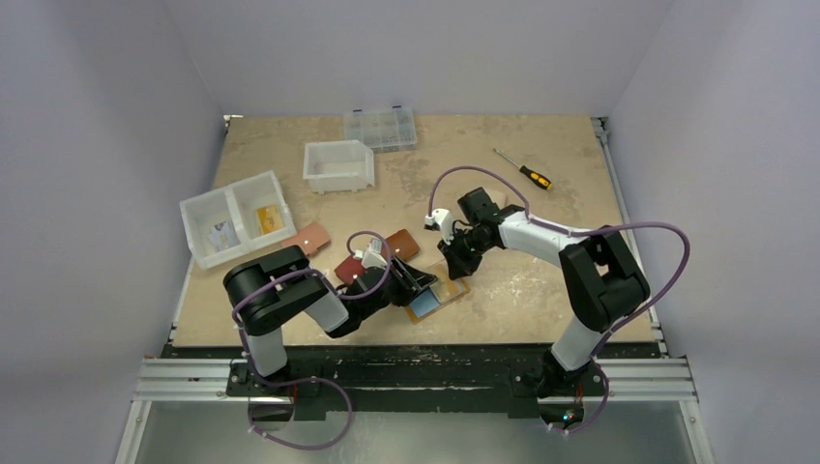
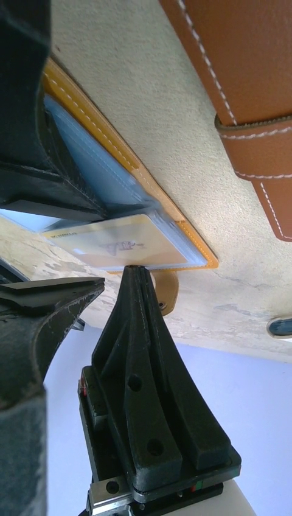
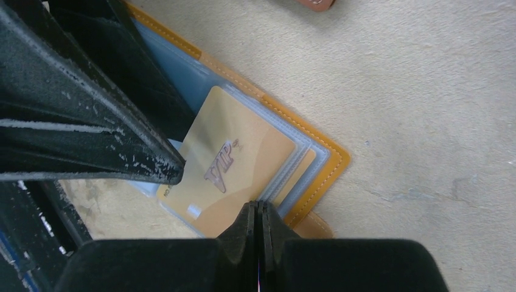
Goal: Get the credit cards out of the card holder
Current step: Remove the credit card from the card holder.
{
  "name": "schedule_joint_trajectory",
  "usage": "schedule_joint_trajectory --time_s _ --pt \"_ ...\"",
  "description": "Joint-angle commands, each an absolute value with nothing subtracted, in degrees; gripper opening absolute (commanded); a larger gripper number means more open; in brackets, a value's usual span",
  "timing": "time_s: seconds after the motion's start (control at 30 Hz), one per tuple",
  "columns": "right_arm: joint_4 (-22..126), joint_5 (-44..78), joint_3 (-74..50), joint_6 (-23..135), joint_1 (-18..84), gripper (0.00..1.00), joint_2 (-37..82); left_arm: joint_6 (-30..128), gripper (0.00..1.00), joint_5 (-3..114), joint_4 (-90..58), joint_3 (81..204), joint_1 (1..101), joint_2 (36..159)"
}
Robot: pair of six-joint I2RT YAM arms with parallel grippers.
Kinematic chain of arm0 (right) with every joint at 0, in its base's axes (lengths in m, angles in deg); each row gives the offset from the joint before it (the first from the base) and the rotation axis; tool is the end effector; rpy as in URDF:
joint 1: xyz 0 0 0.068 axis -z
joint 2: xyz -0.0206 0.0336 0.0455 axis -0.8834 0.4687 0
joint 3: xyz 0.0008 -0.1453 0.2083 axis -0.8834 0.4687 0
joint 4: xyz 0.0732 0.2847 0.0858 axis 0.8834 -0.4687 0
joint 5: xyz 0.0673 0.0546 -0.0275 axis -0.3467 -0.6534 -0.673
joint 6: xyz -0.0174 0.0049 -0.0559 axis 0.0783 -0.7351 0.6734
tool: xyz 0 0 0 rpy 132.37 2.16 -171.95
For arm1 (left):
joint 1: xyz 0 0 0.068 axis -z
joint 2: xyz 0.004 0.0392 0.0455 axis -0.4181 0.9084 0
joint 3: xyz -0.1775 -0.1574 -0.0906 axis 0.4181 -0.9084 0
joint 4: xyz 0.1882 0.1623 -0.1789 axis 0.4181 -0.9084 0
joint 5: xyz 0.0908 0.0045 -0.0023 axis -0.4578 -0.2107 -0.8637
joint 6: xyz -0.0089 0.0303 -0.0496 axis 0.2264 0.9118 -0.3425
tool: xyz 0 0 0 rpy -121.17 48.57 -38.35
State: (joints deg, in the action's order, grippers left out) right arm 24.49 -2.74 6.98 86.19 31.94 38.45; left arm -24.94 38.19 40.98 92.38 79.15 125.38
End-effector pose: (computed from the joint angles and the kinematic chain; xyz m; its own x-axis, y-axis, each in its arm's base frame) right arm 0.2945 0.1934 0.1086 -0.5025 -0.7026 -0.5039 -0.8631 0.4421 0.2443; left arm 0.1729 -0.2303 0.0269 -0.7353 -0.6638 -0.1370 -0.1591 0.3656 -0.9171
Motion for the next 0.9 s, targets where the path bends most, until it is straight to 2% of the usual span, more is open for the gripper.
schedule_joint_trajectory --time_s 0.0,0.23,0.4,0.47,0.63,0.87 --pt "20.7 -11.0 5.8 86.9 30.2 0.00 39.9 -25.8 0.40 38.1 46.6 90.7 79.2 126.1" --pt "20.6 -11.6 5.5 86.9 30.1 0.00 40.4 -25.3 0.19 39.5 55.6 88.8 78.5 129.9" --pt "21.9 -11.2 5.9 85.4 30.2 0.00 40.1 -24.4 0.09 41.0 61.6 88.1 78.1 133.8" --pt "22.1 -10.7 6.0 85.2 30.2 0.00 39.9 -23.8 0.01 42.1 63.9 87.9 77.9 135.3" --pt "23.6 -6.6 6.3 83.8 30.5 0.00 39.9 -21.5 0.00 43.9 66.6 86.9 77.3 136.7" --pt "26.1 1.9 7.4 81.1 31.3 0.02 40.3 -17.4 0.00 44.4 60.6 83.8 75.9 131.4"
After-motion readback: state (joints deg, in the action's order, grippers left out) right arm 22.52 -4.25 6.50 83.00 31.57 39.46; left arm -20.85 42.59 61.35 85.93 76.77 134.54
